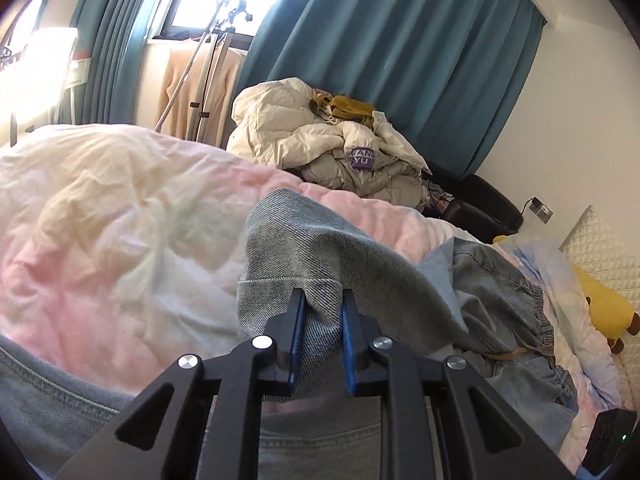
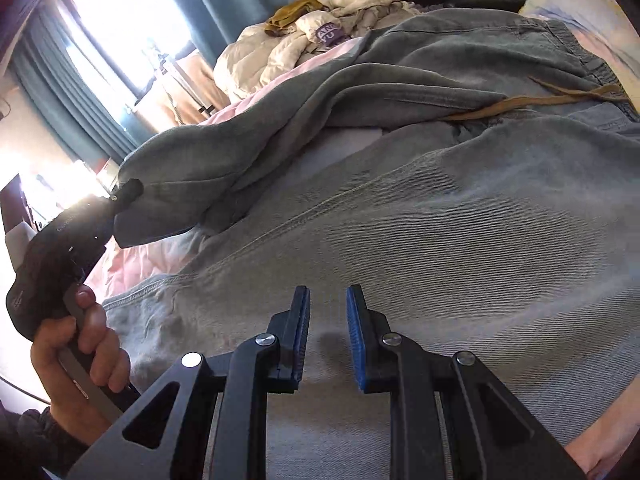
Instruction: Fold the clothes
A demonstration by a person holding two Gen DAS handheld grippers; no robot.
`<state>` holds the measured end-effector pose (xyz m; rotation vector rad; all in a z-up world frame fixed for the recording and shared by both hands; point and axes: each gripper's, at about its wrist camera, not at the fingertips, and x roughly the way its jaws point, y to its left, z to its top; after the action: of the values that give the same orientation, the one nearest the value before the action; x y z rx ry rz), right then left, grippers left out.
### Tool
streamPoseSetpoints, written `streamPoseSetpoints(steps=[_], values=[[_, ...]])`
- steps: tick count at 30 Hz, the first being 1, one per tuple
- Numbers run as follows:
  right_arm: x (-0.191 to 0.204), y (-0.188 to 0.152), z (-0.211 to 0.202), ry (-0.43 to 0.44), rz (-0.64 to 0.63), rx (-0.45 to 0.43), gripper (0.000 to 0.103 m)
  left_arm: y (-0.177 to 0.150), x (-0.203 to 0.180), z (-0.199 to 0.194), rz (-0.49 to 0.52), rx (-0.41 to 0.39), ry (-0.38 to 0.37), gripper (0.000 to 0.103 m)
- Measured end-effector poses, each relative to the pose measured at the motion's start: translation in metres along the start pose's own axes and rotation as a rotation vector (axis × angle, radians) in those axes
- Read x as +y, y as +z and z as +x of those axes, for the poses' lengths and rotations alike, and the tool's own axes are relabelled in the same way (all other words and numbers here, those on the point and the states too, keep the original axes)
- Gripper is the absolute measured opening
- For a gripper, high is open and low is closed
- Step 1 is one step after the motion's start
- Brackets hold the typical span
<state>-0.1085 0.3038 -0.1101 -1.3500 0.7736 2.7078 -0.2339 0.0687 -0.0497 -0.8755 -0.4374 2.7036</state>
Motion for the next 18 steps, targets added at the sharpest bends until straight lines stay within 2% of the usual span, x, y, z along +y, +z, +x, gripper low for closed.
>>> streamPoseSetpoints(steps=[5,9,11,14,18], values=[[-0.026,0.009,-0.006,0.004,0.103,0.001,0.018,0.040,-0.074,0.019,0.115,-0.008,-0.036,0.012],[-0.042,0.012,-0.008,0.017,0.165,0.010,0.018,0.049,-0.145,0.053,0.215,0.051,-0.084,0.012],[-0.053,0.013,-0.006,0.030,0.209,0.017,0.018,0.042,-0.173,0.076,0.266,0.081,-0.076,0.012],[-0.067,0.015,-0.004,0.022,0.262,0.013,0.018,0.022,-0.198,0.106,0.325,0.079,-0.044,0.012],[-0.086,0.014,-0.004,0.028,0.325,-0.001,0.018,-0.004,-0.205,0.145,0.316,0.177,-0.092,0.012]])
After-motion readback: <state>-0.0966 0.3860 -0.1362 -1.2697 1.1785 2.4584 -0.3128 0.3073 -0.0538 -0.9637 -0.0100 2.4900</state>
